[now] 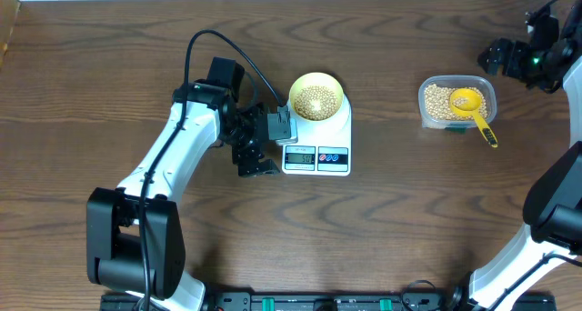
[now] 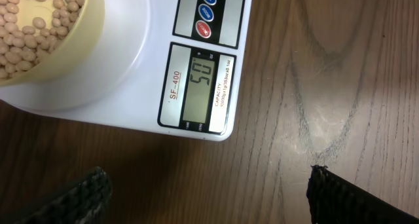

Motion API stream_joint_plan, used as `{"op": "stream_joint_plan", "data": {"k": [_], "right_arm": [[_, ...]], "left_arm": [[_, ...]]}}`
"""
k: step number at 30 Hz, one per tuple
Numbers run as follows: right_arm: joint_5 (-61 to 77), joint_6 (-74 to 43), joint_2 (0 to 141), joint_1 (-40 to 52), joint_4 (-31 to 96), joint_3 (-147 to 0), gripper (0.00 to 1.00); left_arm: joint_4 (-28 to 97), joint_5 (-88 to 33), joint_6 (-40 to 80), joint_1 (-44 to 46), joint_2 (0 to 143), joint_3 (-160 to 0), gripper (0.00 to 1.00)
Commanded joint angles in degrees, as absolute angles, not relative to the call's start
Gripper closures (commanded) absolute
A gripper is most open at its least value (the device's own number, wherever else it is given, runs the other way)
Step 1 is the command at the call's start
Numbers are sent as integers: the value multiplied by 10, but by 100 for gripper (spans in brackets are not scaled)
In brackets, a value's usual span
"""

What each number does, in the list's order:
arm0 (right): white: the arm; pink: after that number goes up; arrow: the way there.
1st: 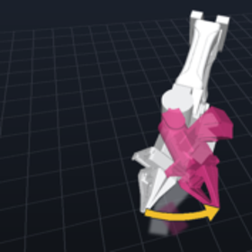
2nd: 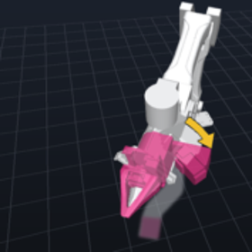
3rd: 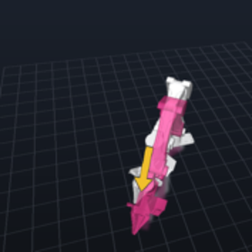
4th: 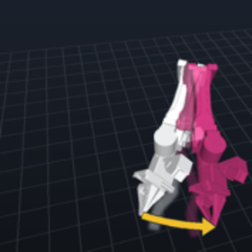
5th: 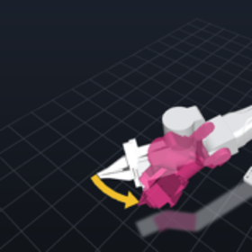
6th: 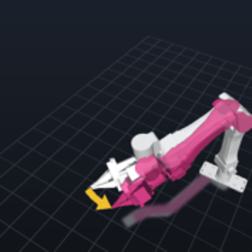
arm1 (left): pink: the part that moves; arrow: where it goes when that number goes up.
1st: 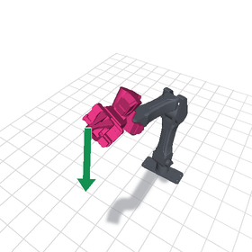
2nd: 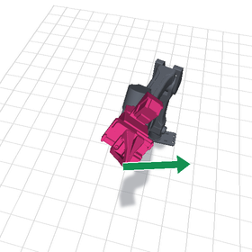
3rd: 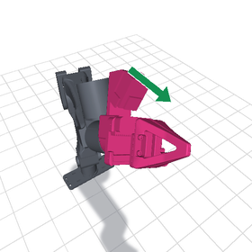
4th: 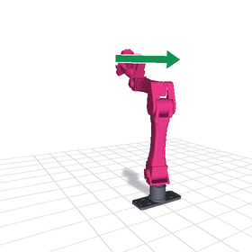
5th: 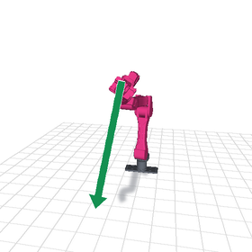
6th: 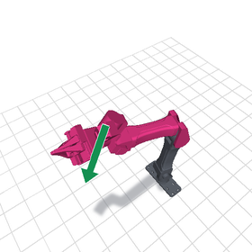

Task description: Scoop item into bowl and weigh 50g on scale

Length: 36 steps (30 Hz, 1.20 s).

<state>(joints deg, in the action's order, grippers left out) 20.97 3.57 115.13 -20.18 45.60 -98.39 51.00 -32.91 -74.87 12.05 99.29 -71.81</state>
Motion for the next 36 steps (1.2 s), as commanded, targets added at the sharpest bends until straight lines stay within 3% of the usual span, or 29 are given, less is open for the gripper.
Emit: {"op": "stream_joint_plan", "data": {"k": [1,8,25,29,36], "right_arm": [[209,39,1144,-200,469,-981,1],[183,39,1009,-171,539,-981,1],[149,39,589,-89,530,-961,1],[149,39,498,-89,506,-866,1],[155,39,353,-90,329,-660,1]], "left_arm": [[513,-338,-754,118,997,-717,2],[513,-338,-754,118,997,-717,3],[513,-338,-754,118,997,-717,2],[513,-338,-754,118,997,-717,2],[513,-338,-754,118,997,-717,2]]}}
